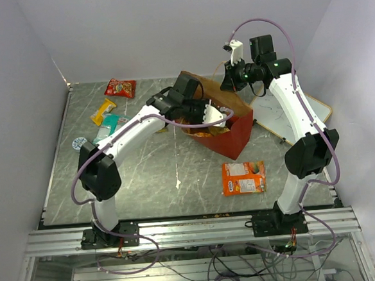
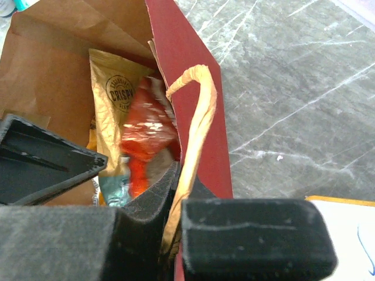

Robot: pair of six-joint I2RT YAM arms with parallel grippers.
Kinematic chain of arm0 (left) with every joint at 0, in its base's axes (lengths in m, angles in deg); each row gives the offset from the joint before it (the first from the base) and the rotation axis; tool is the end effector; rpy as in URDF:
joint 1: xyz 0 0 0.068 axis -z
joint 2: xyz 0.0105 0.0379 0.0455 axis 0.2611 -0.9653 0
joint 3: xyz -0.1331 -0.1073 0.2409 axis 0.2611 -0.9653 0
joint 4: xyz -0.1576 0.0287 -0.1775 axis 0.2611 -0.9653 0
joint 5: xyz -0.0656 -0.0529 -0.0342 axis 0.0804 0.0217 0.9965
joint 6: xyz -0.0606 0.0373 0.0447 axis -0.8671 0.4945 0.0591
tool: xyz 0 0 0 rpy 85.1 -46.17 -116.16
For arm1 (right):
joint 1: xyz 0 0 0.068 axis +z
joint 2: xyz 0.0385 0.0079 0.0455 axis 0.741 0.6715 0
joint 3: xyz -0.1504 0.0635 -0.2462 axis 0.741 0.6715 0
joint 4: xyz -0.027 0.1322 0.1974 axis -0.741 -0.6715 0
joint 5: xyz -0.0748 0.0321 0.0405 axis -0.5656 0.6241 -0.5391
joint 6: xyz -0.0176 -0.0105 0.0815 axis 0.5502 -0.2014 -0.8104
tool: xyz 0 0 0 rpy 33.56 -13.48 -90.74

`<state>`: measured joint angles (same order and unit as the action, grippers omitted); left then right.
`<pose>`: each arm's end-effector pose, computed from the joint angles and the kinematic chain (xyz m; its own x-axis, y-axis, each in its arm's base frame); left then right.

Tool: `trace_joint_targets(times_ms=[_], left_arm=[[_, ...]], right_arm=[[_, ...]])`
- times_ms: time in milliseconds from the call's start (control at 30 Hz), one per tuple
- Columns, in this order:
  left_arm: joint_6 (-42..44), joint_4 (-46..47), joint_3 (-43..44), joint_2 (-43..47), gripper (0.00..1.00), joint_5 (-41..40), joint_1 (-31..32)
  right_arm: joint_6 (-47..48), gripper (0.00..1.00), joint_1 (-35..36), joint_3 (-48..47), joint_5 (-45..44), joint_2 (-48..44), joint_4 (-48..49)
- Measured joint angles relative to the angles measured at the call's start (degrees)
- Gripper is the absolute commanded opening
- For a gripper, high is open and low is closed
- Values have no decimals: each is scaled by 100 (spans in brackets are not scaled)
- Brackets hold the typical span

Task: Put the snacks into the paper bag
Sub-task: Place the snack in the paper bag, then pick up the snack from the center of the board.

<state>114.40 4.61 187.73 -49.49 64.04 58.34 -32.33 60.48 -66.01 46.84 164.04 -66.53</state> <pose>0.3000 -0.3152 0.3292 0.5736 0.6557 -0.4909 0.7677 -0.2215 0.6013 0.3901 0.1264 0.3866 -0.5309 -0.2894 -0.7965 -0.6776 0.7094 0.1939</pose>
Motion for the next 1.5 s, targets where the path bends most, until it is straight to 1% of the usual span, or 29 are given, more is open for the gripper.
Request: trace_joint_targets(times_ms=[67, 100, 433, 633, 733, 867, 900, 1067, 1167, 1300, 1500], left_arm=[[-59, 0, 2, 103, 54, -15, -4], [-109, 2, 9, 166, 57, -26, -4], [-1095, 0, 328, 560, 64, -380, -24], [-2238, 59, 474, 1073, 71, -621, -223], [-3014, 254, 337, 1508, 72, -651, -706], [-3941, 743, -398, 2218, 74, -763, -1714], [-4201, 885, -675, 2380, 73, -780, -2061], [-5040, 1248, -1694, 2559, 72, -691, -3316], [-5344, 1272, -2061, 2422, 72, -540, -3849], [-5619, 1464, -2267, 2076, 72, -297, -4275], [-5823, 1755, -2409, 1226, 78, 105, -4371]], right_arm=[[2, 0, 0, 0, -13, 0, 0], [2, 0, 0, 0, -31, 0, 0], [2, 0, 0, 4, -68, 17, 0], [0, 0, 0, 4, -48, 17, 0], [0, 0, 0, 11, -35, 15, 2], [0, 0, 0, 48, -35, 9, 11], [0, 0, 0, 52, -33, 9, 17], [-2, 0, 0, 114, -11, -50, 48], [-4, 0, 0, 162, 9, -90, 72], [-7, 0, 0, 227, 24, -118, 111], [-7, 0, 0, 275, 35, -146, 133]])
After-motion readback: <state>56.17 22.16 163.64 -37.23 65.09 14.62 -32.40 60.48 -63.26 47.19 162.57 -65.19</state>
